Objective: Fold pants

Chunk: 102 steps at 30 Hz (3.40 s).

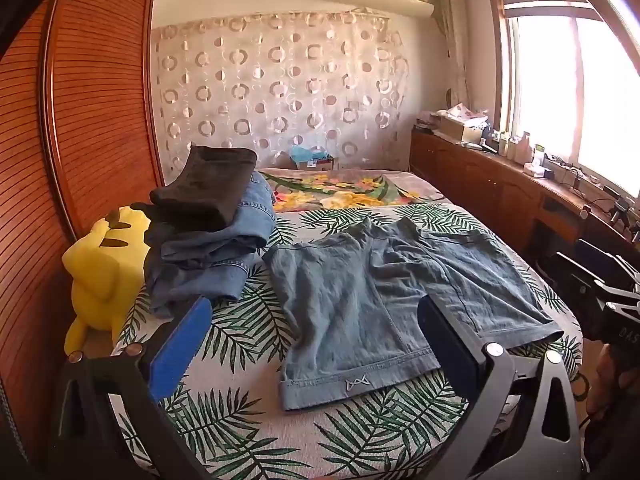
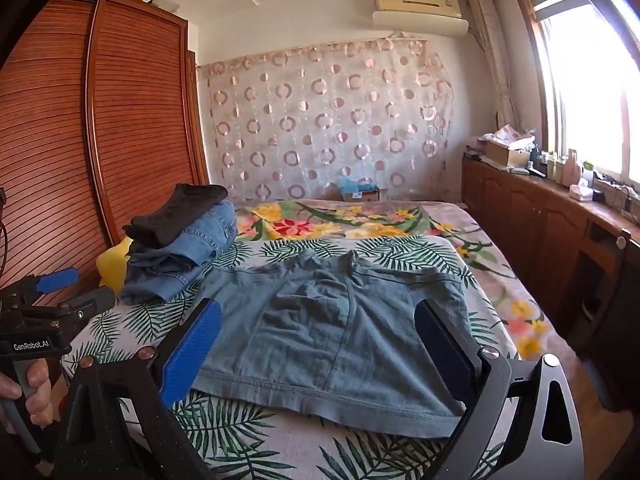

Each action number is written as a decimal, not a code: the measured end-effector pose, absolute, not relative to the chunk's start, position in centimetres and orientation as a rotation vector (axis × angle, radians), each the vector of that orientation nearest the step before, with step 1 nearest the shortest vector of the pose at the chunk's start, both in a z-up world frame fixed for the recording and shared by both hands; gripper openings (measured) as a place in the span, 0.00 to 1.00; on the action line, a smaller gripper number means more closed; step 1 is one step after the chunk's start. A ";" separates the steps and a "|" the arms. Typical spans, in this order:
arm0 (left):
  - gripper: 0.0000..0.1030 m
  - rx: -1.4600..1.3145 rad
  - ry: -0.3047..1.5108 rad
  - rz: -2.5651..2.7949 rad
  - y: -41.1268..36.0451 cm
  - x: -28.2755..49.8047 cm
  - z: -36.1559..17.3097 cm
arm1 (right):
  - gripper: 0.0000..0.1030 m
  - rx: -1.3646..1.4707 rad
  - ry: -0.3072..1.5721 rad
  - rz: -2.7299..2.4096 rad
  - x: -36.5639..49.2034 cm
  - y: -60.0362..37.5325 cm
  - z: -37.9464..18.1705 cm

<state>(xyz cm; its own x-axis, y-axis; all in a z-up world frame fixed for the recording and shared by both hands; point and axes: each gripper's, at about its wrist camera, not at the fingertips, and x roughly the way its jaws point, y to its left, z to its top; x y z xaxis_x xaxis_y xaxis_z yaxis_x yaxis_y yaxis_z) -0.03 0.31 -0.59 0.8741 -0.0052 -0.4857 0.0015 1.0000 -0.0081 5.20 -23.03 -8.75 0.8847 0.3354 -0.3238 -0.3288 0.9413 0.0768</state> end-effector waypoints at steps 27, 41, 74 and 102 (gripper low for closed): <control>1.00 -0.002 0.514 -0.013 -0.5 0.0 -1.3 | 0.95 0.024 0.348 0.334 5.4 -22.5 -9.3; 1.00 -0.003 0.515 -0.016 -0.7 0.0 -1.3 | 0.95 0.024 0.347 0.332 5.3 -22.4 -9.3; 1.00 -0.002 0.513 -0.016 -0.9 0.0 -1.1 | 0.95 0.026 0.346 0.332 5.3 -22.4 -9.3; 1.00 0.063 0.615 -0.115 -2.5 5.2 -4.2 | 0.95 -0.015 0.390 0.282 8.8 -25.2 -10.6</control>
<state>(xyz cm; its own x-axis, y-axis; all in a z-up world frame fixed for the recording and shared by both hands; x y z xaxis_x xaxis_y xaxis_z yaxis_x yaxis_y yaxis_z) 5.17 -2.46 -4.15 0.8106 -0.0888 -0.5788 0.1261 0.9917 0.0246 8.76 -25.25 -10.65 0.8863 0.2686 -0.3773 -0.2744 0.9608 0.0395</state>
